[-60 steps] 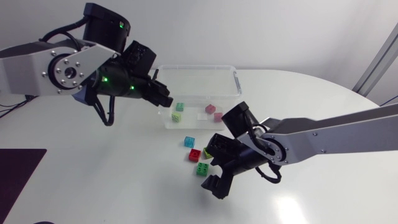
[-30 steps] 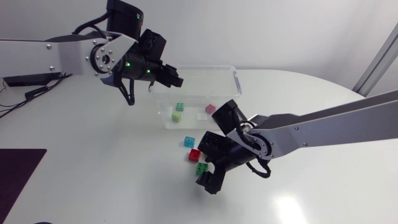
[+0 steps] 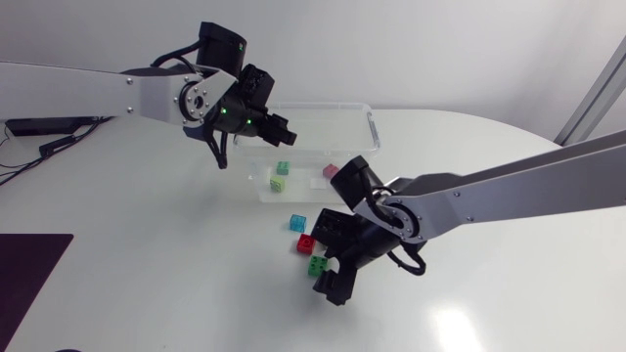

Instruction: Place the duplo bricks in the container

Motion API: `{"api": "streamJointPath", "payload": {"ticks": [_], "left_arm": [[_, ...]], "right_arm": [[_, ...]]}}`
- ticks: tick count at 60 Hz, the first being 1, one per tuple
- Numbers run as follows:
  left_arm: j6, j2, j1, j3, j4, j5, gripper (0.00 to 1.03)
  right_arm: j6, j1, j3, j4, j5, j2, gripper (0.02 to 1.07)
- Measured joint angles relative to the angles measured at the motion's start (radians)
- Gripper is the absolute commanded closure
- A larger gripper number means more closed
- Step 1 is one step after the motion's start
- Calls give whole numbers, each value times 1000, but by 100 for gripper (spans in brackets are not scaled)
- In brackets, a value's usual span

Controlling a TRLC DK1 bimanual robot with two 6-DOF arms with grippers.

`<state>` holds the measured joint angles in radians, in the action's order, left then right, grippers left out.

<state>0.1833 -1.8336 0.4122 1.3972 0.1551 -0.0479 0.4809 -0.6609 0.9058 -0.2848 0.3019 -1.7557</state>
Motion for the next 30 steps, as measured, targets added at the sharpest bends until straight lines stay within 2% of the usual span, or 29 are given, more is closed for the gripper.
{"api": "streamJointPath", "payload": {"ticks": [10,16,22,30], "left_arm": [[0,-1,0,0,0,0,25],[0,-1,0,0,1,0,15],[0,-1,-2,0,1,0,14],[0,-1,-10,-1,0,0,9]], "right_arm": [[28,9,26,-35,0,-20,15],[41,8,48,-57,-3,-34,18],[45,9,77,-79,-16,-57,20],[45,8,99,-94,-18,-87,31]]}}
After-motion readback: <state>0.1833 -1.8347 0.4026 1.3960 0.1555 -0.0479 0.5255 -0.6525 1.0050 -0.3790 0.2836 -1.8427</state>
